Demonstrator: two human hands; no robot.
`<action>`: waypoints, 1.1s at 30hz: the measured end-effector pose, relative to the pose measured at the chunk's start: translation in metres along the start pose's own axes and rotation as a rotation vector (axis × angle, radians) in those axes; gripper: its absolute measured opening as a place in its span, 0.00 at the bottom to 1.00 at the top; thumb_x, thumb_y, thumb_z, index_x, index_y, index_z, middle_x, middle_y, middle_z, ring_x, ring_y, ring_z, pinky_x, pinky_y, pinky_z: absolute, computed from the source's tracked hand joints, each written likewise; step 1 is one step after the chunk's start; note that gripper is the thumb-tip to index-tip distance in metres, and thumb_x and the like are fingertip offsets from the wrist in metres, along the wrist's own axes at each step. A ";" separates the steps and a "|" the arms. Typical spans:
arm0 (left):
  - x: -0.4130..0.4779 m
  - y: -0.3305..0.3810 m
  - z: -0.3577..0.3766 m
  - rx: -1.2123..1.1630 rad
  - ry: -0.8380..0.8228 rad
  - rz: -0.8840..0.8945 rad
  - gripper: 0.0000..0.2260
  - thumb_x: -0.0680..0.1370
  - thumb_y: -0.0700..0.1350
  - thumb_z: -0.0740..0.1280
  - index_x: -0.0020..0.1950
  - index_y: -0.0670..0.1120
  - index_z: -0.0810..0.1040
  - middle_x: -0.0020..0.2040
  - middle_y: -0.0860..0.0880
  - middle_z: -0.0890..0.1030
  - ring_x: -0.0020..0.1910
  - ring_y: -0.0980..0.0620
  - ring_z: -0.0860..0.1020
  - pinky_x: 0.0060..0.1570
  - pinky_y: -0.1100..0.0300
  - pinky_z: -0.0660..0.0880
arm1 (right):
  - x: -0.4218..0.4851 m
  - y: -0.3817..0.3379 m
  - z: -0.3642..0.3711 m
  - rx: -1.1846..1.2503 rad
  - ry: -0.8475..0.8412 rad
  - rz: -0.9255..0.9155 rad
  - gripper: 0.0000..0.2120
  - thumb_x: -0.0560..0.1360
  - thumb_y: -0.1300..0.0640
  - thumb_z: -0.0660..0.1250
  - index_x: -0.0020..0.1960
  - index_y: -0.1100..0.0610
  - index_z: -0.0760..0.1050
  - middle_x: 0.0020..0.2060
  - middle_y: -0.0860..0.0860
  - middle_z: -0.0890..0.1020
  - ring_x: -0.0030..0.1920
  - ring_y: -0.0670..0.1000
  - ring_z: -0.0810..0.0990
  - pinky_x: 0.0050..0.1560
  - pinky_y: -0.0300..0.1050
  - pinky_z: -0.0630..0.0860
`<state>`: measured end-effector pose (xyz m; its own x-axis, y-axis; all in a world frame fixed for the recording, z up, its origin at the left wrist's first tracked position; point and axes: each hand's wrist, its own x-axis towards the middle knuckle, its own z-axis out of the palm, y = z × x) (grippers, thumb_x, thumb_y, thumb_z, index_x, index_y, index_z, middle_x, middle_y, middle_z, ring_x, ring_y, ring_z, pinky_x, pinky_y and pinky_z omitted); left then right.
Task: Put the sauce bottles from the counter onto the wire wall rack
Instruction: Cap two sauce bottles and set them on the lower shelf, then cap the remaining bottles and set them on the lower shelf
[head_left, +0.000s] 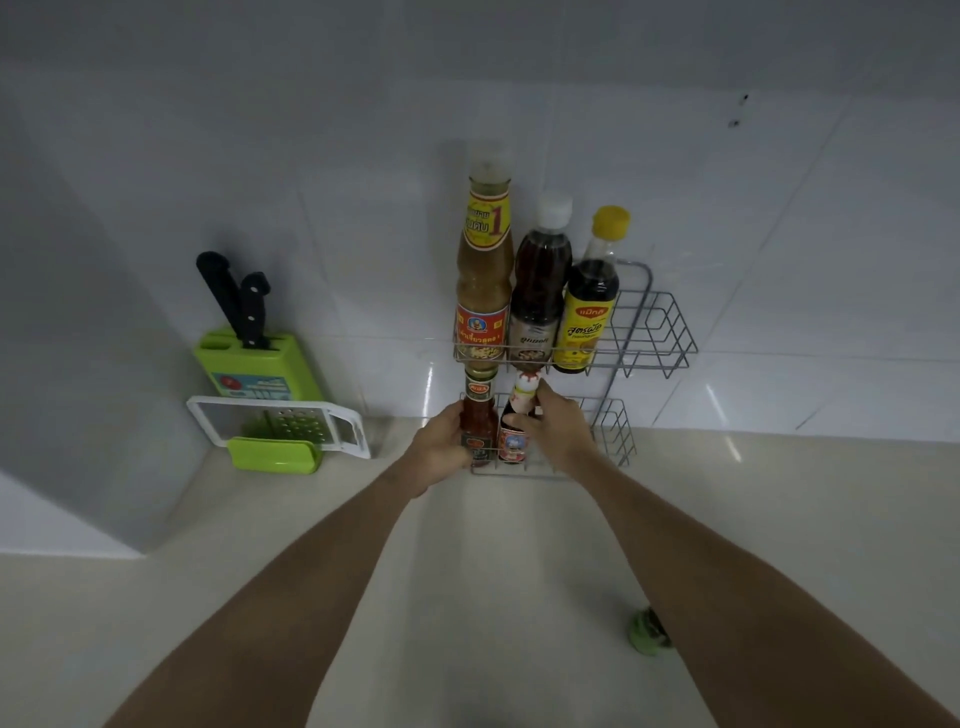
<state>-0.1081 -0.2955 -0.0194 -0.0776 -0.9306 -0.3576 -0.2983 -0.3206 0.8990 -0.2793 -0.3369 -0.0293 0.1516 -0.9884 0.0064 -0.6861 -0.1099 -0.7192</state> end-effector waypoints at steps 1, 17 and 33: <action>0.001 -0.001 0.000 0.015 0.005 0.003 0.36 0.67 0.23 0.64 0.73 0.45 0.66 0.62 0.49 0.77 0.61 0.51 0.74 0.59 0.52 0.73 | 0.002 0.001 0.002 -0.016 -0.029 0.006 0.21 0.74 0.51 0.71 0.62 0.58 0.71 0.54 0.56 0.82 0.54 0.57 0.80 0.47 0.46 0.74; -0.023 -0.011 0.014 0.115 0.134 0.020 0.35 0.73 0.32 0.65 0.77 0.49 0.57 0.73 0.47 0.67 0.71 0.48 0.66 0.59 0.63 0.63 | -0.032 0.001 0.011 0.032 0.055 -0.020 0.24 0.77 0.65 0.63 0.71 0.60 0.62 0.59 0.60 0.79 0.57 0.60 0.79 0.51 0.46 0.74; -0.183 -0.103 0.095 0.310 -0.318 0.186 0.33 0.67 0.30 0.64 0.70 0.52 0.72 0.69 0.55 0.72 0.71 0.59 0.67 0.62 0.77 0.62 | -0.252 0.077 -0.028 -0.103 0.254 -0.312 0.18 0.66 0.75 0.64 0.50 0.60 0.80 0.48 0.54 0.82 0.47 0.50 0.80 0.49 0.41 0.77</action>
<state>-0.1536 -0.0756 -0.0703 -0.4296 -0.8515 -0.3007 -0.5178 -0.0406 0.8545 -0.3904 -0.0995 -0.0665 0.1920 -0.8991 0.3935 -0.7045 -0.4054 -0.5826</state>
